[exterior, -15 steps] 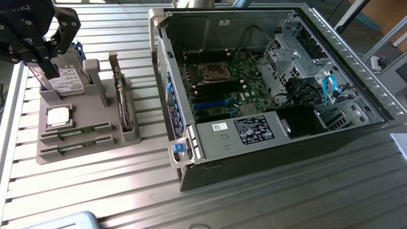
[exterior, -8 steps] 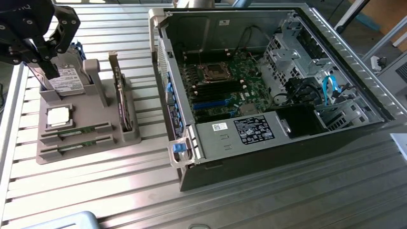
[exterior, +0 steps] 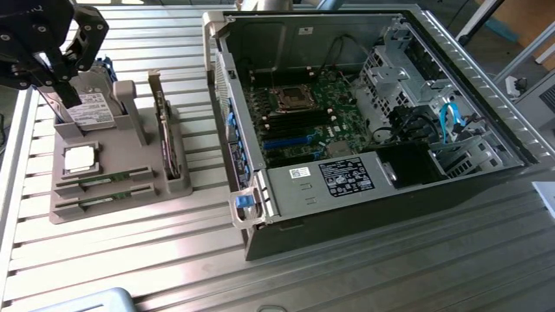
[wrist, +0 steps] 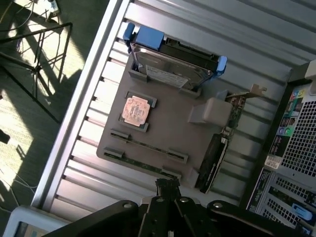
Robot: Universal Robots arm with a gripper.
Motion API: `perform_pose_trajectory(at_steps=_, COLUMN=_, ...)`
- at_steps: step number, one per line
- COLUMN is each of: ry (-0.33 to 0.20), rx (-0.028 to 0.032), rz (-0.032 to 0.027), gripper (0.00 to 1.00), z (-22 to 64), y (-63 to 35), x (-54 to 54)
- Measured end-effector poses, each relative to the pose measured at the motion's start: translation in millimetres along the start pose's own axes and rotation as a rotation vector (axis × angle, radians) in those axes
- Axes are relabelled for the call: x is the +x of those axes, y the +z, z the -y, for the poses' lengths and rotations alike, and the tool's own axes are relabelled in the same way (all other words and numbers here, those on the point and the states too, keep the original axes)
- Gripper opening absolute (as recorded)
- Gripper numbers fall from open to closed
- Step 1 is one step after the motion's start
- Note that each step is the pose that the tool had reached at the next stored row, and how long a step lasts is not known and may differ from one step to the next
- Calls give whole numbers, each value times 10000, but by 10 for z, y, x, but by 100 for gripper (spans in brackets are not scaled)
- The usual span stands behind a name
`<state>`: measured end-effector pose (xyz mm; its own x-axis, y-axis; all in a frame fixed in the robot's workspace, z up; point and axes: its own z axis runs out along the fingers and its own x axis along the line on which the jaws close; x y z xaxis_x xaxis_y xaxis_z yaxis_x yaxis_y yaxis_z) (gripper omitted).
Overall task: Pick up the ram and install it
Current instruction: 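Pick up the ram and move it above insertion slot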
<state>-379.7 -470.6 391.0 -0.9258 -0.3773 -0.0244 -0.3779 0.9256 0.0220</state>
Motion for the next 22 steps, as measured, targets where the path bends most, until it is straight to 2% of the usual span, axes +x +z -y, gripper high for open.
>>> perform_pose_trajectory(at_steps=22, ry=-2700, rx=-66, rz=-59, gripper=11, z=3, y=0, x=-7)
